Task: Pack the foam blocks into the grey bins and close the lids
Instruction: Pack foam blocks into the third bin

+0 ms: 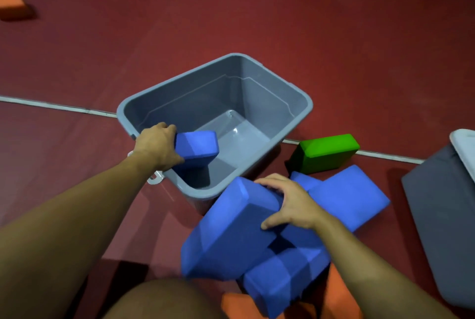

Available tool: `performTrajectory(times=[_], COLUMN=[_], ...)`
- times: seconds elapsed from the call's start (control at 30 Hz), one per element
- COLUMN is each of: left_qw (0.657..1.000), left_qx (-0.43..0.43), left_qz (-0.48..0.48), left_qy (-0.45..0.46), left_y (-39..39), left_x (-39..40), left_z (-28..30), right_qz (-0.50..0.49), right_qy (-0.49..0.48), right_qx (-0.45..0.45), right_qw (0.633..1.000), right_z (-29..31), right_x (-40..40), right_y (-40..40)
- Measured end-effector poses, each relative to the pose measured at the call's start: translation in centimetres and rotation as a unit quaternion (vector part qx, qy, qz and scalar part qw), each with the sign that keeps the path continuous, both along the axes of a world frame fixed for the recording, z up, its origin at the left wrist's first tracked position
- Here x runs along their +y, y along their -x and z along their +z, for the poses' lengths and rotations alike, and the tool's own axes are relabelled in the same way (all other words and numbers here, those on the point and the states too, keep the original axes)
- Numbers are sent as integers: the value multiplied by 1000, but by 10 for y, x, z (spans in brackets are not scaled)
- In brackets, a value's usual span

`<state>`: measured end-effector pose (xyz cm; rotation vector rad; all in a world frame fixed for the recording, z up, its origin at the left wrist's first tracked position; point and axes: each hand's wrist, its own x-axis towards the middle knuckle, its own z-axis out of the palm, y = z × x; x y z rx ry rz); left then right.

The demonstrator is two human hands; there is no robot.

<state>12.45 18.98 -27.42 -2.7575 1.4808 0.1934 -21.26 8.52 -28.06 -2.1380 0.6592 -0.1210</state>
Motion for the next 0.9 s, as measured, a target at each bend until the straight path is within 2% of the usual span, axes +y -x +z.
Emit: performTrajectory(times=[0.27,0.37,0.47,0.6,0.73,0.9], left_qw=[998,993,979,959,958,969], left_qx=[6,55,121,172,131,17], left_qz=[64,104,166,226,255,236], left_qy=[-20,-13,-12,0,20,67], left_y=[27,44,62,85,88,45], left_x=[23,40,58,83,102,128], left_z=[3,1,3,5,15,36], right_qz=[-68,-102,-127,-194,-269,-268], right_qy=[-14,-63,-130,-188,-135,52], right_qx=[-44,-76,-137,-248,-301,-289], right_qw=[997,990,974,930,905,918], right_z=[69,88,104,109,94,80], right_x=[-38,-46,-48,-36,-17,15], right_y=[30,47,60,53,15,-52])
